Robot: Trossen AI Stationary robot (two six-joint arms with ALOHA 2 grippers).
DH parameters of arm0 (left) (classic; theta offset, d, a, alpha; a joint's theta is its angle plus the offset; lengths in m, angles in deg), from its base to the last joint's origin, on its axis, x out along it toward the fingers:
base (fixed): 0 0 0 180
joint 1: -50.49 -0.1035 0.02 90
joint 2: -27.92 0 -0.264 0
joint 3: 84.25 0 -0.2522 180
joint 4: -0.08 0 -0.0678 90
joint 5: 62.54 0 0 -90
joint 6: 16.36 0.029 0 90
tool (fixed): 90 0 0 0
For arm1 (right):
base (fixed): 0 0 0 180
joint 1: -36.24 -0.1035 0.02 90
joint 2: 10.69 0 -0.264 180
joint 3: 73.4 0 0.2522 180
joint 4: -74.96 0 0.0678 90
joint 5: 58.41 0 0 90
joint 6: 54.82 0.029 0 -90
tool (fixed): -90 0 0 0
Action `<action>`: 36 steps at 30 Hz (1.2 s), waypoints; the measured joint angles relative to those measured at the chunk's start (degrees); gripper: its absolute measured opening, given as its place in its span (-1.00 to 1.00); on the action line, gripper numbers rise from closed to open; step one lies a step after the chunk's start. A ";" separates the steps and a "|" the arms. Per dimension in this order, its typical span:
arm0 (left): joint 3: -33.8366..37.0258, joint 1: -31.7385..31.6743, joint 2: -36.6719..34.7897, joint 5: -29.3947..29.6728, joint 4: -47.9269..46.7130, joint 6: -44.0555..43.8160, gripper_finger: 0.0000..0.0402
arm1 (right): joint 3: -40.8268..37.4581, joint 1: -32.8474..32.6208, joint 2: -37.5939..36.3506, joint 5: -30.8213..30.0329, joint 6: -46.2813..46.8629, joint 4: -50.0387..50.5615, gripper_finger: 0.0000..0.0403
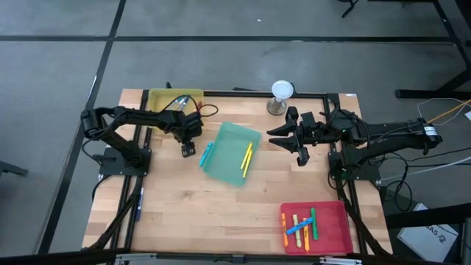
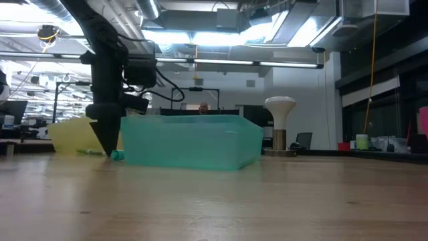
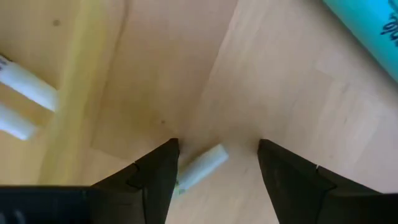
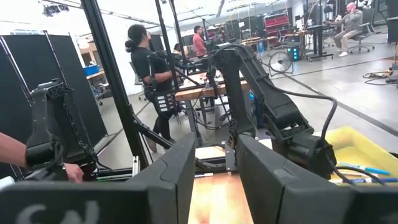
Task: Pick & Place Markers
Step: Put the green marker pen into the yellow bin
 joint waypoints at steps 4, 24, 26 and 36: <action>0.10 2.49 -0.55 0.08 -0.34 -1.64 0.08 | 0.00 0.00 0.00 0.00 -0.02 0.00 -0.42; -13.31 3.08 -0.87 5.94 -13.64 -8.32 0.08 | 0.00 0.00 0.01 0.04 1.50 -0.03 -0.42; -15.67 3.25 -0.89 4.38 -16.26 -16.51 0.08 | 0.00 0.00 0.00 0.04 1.66 -0.03 -0.42; -18.83 10.97 -0.92 -5.32 -22.31 -34.42 0.08 | 0.00 0.00 0.01 0.14 1.70 -0.03 -0.42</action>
